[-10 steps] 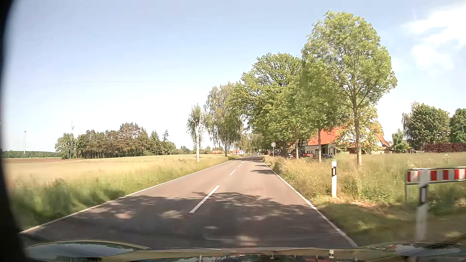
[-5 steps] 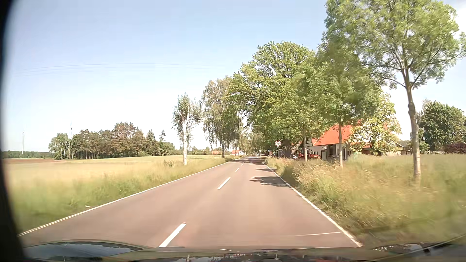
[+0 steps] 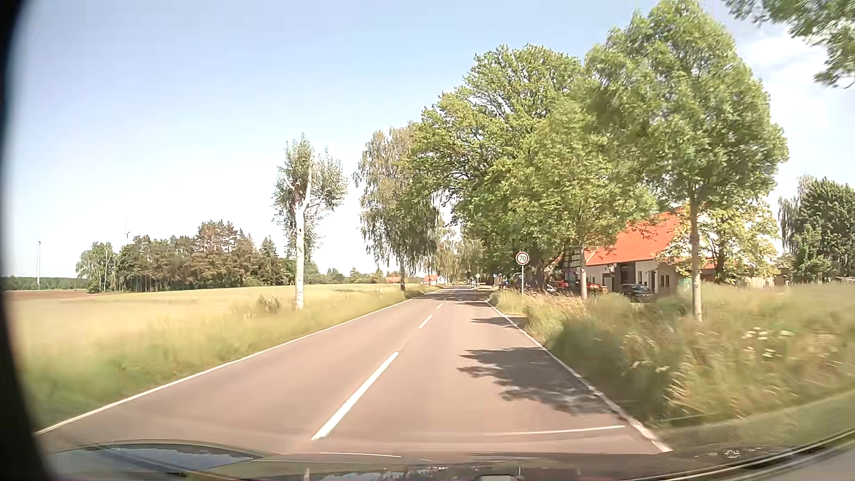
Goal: Follow the waypoints while adhering to traffic rules and regulations
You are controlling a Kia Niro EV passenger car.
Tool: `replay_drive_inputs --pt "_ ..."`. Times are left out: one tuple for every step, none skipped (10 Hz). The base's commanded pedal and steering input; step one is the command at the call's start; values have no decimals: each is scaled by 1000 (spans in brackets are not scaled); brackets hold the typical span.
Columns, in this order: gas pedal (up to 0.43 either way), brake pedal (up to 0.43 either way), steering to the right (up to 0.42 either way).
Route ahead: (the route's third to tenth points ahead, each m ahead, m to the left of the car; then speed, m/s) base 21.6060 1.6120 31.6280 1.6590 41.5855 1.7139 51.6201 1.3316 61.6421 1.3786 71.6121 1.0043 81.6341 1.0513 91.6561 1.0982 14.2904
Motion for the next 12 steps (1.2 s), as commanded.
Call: replay_drive_inputs --pt "220 0 1" --pt "220 0 1" --pt "220 0 1" --pt "220 0 1" --pt "220 0 1" --pt "220 0 1" --pt "220 0 1" --pt "220 0 0" --pt "220 0 1" --pt "220 0 1" --pt "220 0 1" --pt "220 0 1"
